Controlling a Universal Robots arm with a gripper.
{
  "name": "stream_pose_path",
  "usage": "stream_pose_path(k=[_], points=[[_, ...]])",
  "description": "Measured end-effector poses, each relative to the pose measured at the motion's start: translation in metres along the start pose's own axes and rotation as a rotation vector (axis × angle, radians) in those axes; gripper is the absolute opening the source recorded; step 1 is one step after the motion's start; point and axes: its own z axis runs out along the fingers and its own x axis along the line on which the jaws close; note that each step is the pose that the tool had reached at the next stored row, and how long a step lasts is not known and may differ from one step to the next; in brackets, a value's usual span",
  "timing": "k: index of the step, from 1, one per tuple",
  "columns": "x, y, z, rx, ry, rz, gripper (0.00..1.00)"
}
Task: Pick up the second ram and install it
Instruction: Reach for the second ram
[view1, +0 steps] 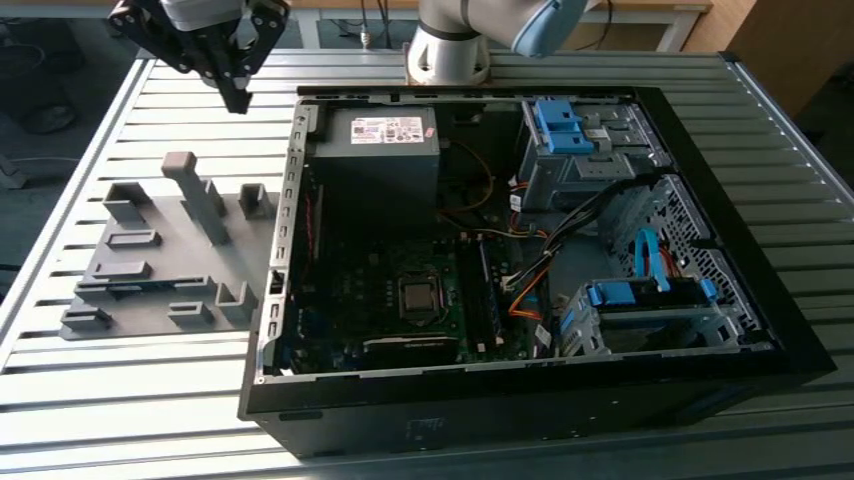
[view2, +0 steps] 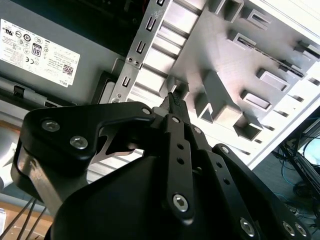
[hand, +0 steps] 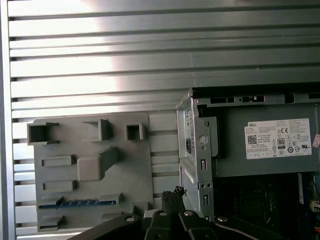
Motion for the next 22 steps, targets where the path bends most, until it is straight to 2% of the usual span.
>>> stream_pose_path(k=[22], points=[[0.0053, -0.0004, -0.0002, 0.0000, 0.0000, 0.000, 0.11]])
